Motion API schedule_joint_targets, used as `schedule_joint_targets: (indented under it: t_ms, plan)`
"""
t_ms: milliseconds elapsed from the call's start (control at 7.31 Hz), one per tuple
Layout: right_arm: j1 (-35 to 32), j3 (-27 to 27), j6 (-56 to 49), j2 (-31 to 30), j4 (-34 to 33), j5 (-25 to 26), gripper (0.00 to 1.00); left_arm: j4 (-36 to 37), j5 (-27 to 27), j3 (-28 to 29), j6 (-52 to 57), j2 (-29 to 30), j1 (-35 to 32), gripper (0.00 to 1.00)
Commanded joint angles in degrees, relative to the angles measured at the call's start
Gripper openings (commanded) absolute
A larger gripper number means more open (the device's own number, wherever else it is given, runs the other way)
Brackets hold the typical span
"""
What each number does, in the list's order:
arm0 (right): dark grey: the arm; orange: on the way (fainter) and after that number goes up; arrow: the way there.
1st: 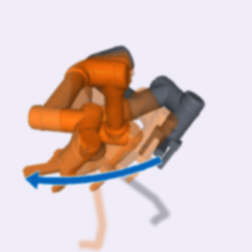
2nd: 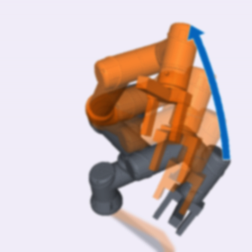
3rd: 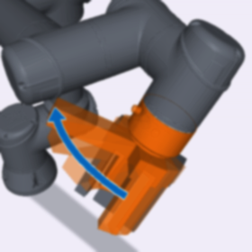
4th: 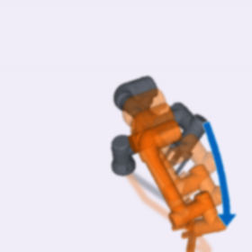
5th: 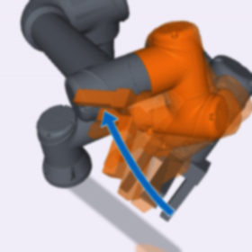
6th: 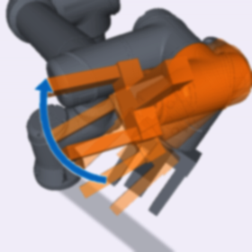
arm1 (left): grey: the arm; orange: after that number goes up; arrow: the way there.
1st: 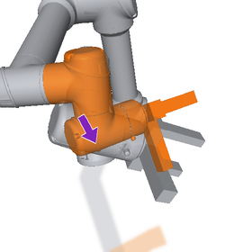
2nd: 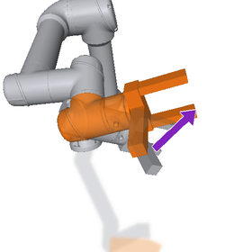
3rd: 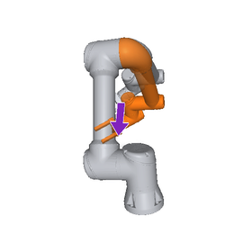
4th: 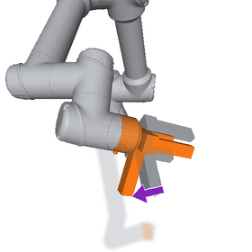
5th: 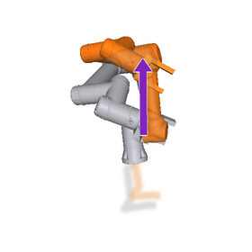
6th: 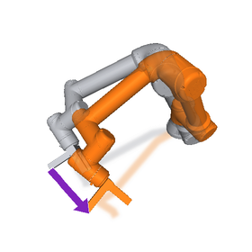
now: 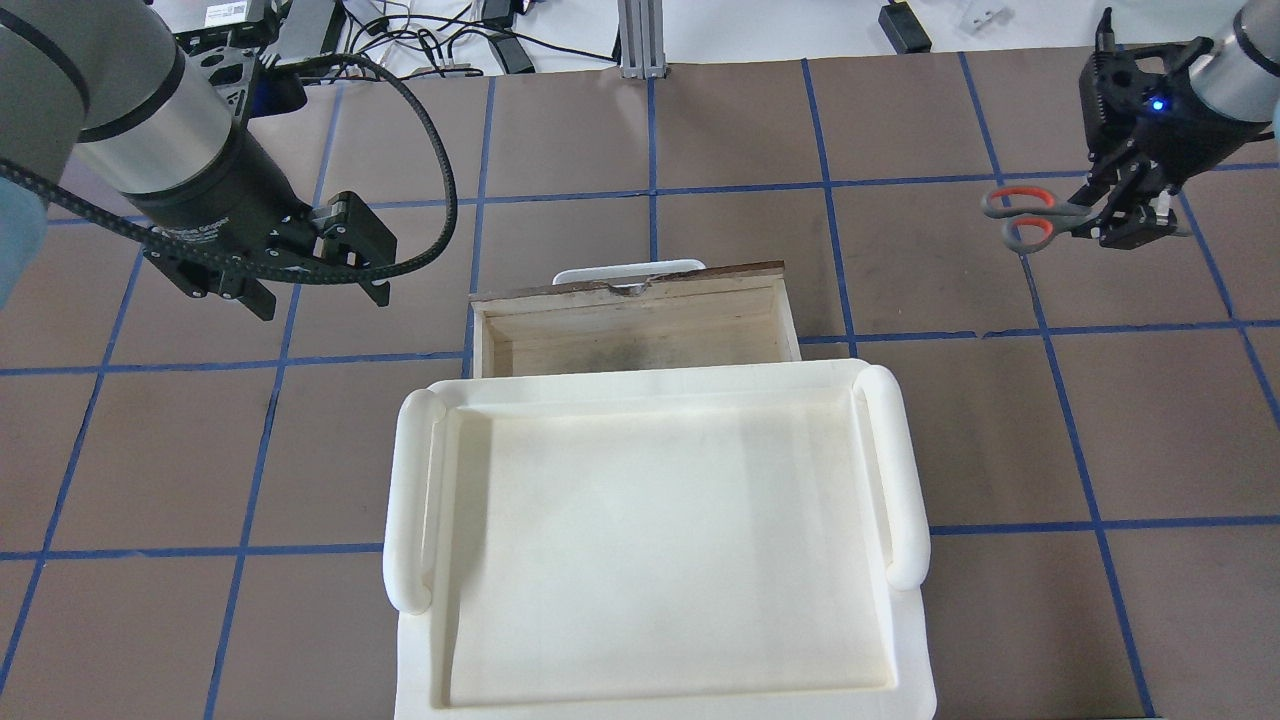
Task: Put scissors in drawer and close it
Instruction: 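Carry the scissors with the right gripper over the open drawer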
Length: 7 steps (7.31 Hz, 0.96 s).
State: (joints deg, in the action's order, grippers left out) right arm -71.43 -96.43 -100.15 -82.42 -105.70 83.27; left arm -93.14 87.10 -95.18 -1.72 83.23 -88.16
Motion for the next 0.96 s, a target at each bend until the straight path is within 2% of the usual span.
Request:
schedule_joint_targets:
  t_ms: [0,137,684,821]
  plan:
    - [-10.7,0.5,11.9,-0.5,-0.1,0.0,0.08,0.2,-0.2,0.0,-0.1,-0.1,0.0,1.0]
    - [-15.1,1.2,16.8,0.0,-0.4,0.2,0.08,0.2,-0.2,0.1,-0.1,-0.2,0.0,1.0]
    - [-25.4,4.2,33.7,1.7,-0.4,0.5,0.08,0.2,0.4,0.1,0.1,-0.1,0.1,1.0]
    - [-28.3,4.2,34.4,2.5,-0.8,0.5,0.08,0.5,0.4,0.1,0.1,-0.1,0.1,1.0]
